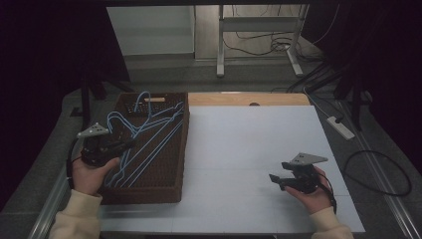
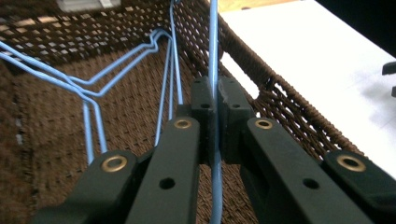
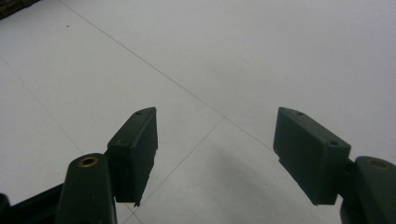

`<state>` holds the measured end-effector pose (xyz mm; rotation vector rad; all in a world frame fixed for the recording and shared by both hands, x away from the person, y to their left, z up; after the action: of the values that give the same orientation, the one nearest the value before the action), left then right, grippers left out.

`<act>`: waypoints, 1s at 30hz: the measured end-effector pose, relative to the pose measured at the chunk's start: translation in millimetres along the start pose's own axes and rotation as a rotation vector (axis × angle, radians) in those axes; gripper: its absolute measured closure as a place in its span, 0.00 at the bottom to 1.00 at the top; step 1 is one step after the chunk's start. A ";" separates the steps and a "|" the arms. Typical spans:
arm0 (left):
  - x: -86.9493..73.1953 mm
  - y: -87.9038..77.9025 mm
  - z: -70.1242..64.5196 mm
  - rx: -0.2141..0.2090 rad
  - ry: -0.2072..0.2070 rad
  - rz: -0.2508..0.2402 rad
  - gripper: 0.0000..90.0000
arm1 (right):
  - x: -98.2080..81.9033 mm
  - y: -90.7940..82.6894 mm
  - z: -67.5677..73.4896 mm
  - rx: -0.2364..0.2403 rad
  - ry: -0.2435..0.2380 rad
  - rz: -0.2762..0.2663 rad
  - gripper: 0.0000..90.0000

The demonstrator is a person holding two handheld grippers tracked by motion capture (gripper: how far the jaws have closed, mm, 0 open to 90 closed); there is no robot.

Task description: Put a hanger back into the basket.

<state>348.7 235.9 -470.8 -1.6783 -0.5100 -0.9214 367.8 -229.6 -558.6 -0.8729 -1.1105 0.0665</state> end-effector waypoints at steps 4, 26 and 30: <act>-5.3 9.8 -1.9 -0.023 0.001 0.031 0.96 | -1.1 -0.7 0.0 -0.003 0.006 0.001 0.35; -20.3 37.9 34.9 0.128 -0.038 0.213 0.96 | -1.7 -1.9 -0.4 -0.007 0.011 -0.002 0.35; -30.2 45.2 42.2 0.160 -0.024 0.283 0.95 | -1.7 -1.6 -0.2 -0.006 0.011 0.000 0.35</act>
<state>376.9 265.5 -526.1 -1.5689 -0.3417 -0.6384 366.6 -231.5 -558.9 -0.8771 -1.1010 0.0581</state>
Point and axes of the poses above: each handheld gripper's, and its own axes: y roughly forward along the jaws, x roughly out of its top, z roughly to its left, the point moved 10 cm from there along y, roughly forward along the jaws, and after that the axes turned 13 degrees about x, right-handed, at the moved point
